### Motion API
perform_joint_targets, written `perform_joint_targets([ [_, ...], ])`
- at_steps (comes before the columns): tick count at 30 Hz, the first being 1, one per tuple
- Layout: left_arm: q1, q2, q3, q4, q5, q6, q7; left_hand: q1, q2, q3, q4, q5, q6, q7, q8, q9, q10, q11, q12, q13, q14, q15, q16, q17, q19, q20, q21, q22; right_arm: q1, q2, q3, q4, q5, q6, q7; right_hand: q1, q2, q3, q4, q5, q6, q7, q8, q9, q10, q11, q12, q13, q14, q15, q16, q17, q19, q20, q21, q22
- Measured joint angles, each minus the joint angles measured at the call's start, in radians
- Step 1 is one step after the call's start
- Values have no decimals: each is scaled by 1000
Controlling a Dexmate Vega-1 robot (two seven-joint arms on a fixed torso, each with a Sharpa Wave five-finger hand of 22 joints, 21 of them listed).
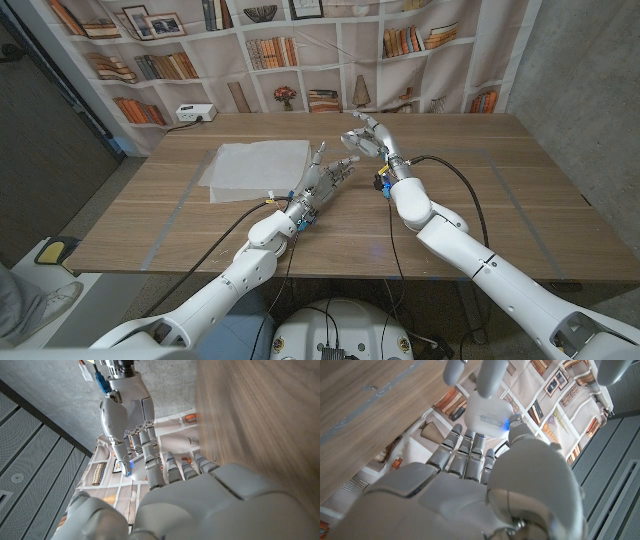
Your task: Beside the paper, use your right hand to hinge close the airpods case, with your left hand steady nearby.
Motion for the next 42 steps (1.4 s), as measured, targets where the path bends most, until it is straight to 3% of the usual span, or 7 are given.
perform_joint_targets([
  [5, 1, 9, 1, -2, 0, 6, -10, 8, 11, -17, 6, 4, 142, 49, 36, 1, 47, -7, 15, 0, 16, 1, 8, 0, 3, 3, 0, 0, -7, 17, 14, 15, 17, 32, -7, 9, -1, -2, 2, 0, 16, 2, 0, 0, 3, -3, 0, -8, 10, 0, 6, 5, 0, 0, 0, 0],
  [8, 6, 14, 1, -5, 0, 6, -10, 10, 13, -20, 6, 8, 163, 57, 41, 5, 58, -5, 15, 0, 16, 1, 8, 0, 4, 4, 0, 0, -7, 17, 14, 15, 27, 48, -8, 9, -1, -5, 5, 0, 20, 2, 0, 0, 4, -3, 0, -8, 10, 0, 6, 9, 0, 0, 0, 0],
  [12, 18, 24, -6, -16, 0, 6, -10, 12, 14, -27, 7, 8, 122, 32, 17, 3, 62, -9, 15, 0, 38, -6, 11, 0, 8, 8, 0, 0, -7, 17, 14, 15, 46, 70, -8, 9, -1, -5, 5, 0, 20, 2, 0, 0, 7, -7, 0, -7, 10, 0, 14, 9, 0, 0, 0, 0],
  [19, 41, 36, -22, -41, -16, -4, -5, 25, 27, -43, 4, 8, -45, -17, -76, -2, 71, -7, 15, 0, 55, -6, 16, 0, 9, 9, 0, 0, -23, 34, 47, 29, 75, 99, -1, 17, -1, -9, 9, 0, 23, -2, 0, 0, 7, -7, 0, -4, 10, 0, 14, 14, 0, 0, 0, 0],
  [29, 85, 61, -62, -99, -47, -37, 11, 29, 31, -50, 6, 7, -80, -27, -96, -3, 71, -7, 10, 0, 57, -4, 9, 0, 11, 11, 0, 0, -41, 35, 68, 24, 103, 113, 4, 17, -1, -9, 9, -1, 23, -2, -4, 0, 23, -23, 0, -8, 10, 1, 14, 18, 0, 0, 0, 0],
  [36, 113, 79, -91, -131, -73, -61, 16, 43, 36, -61, 3, 7, -212, -58, -153, -2, 57, -1, 3, 0, 56, -4, 9, 0, 15, 14, 0, 0, -53, 29, 74, 8, 109, 113, 4, 17, -1, -13, 13, -1, 27, 2, -4, 0, 23, -23, 3, -8, 10, 1, 14, 23, -4, -4, 0, 0],
  [42, 136, 91, -118, -152, -87, -75, 16, 43, 36, -61, 3, 6, -223, -61, -153, -2, 52, 4, -5, 0, 53, 0, 9, 0, 14, 14, 0, 0, -64, 24, 78, -11, 110, 94, 2, 21, -5, -13, 13, -1, 32, -4, -8, 0, 24, -22, 3, -8, 4, 2, 14, 25, -4, -4, 0, 0],
])
